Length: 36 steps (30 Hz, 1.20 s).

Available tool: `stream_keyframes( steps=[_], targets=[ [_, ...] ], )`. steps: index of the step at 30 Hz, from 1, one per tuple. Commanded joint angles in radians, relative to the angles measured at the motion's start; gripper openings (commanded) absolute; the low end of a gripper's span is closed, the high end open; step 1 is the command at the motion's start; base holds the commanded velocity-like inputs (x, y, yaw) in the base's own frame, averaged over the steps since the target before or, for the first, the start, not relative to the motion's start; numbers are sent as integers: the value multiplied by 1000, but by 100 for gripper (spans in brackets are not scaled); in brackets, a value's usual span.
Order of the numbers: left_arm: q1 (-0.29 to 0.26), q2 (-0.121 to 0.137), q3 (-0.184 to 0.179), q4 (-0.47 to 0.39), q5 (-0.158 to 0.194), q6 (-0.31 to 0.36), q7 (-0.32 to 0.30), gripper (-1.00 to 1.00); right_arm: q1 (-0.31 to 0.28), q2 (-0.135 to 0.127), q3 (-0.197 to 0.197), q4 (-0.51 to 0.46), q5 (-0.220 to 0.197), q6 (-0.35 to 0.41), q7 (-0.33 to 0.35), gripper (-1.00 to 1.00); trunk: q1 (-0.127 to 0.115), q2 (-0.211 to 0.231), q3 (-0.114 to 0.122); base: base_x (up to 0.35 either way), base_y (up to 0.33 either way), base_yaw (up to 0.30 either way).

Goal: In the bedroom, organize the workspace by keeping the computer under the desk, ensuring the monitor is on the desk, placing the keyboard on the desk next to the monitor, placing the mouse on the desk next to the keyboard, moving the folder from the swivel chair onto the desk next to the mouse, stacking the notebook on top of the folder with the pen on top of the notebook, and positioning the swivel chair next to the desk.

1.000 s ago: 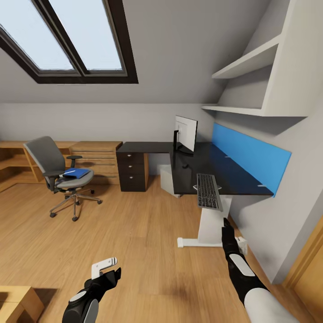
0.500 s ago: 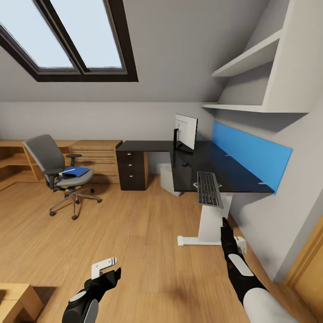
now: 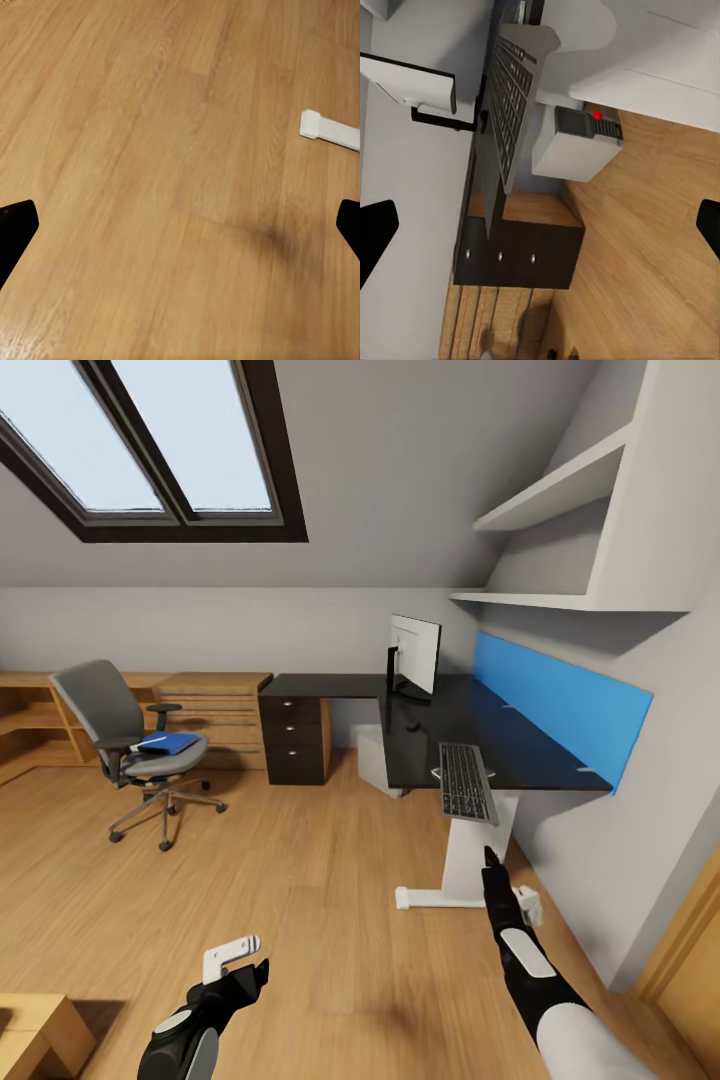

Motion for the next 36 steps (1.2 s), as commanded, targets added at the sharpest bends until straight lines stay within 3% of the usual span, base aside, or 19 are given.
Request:
stream_keyframes(
  steps=[1,26,36],
  targets=[
    [-1,0,1,-1,11,4,7,100,-1,2,-3,2,-10,1,8,100,0,-1,-1,162,0,0],
    [-1,1,0,-1,11,4,6,100,-1,0,-8,4,-11,-1,4,100,0,-1,-1,202,-13,0],
    [-1,1,1,0,12,5,6,100,-1,-3,-11,3,-11,-1,2,100,0,-1,-1,49,-14,0]
  ],
)
